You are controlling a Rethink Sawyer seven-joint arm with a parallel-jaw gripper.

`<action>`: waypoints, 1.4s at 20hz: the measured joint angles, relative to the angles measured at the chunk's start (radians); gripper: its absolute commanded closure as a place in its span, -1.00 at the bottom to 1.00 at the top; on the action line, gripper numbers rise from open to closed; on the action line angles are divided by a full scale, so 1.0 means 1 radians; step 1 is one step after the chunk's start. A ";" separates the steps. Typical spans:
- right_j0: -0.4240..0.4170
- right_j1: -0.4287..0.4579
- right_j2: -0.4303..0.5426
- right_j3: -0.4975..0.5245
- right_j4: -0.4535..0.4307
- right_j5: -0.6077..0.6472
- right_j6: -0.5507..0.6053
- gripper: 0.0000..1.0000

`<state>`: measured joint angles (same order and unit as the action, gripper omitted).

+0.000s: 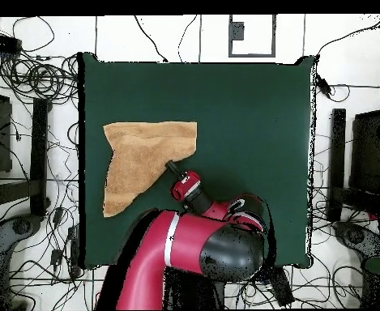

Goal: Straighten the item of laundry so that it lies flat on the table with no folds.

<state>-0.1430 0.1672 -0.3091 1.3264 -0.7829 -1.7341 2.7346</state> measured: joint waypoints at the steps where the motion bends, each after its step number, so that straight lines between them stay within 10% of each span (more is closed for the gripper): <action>1: 0.000 0.001 -0.002 0.004 0.013 -0.001 0.000 1.00; 10: 0.009 0.011 -0.025 0.062 0.184 -0.016 0.000 1.00; 11: 0.024 0.016 -0.042 0.077 0.234 -0.016 0.000 -1.00; 28: 0.163 0.047 -0.139 0.064 0.318 -0.017 -0.001 -1.00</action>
<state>0.0196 0.2142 -0.4479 1.3908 -0.4652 -1.7516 2.7338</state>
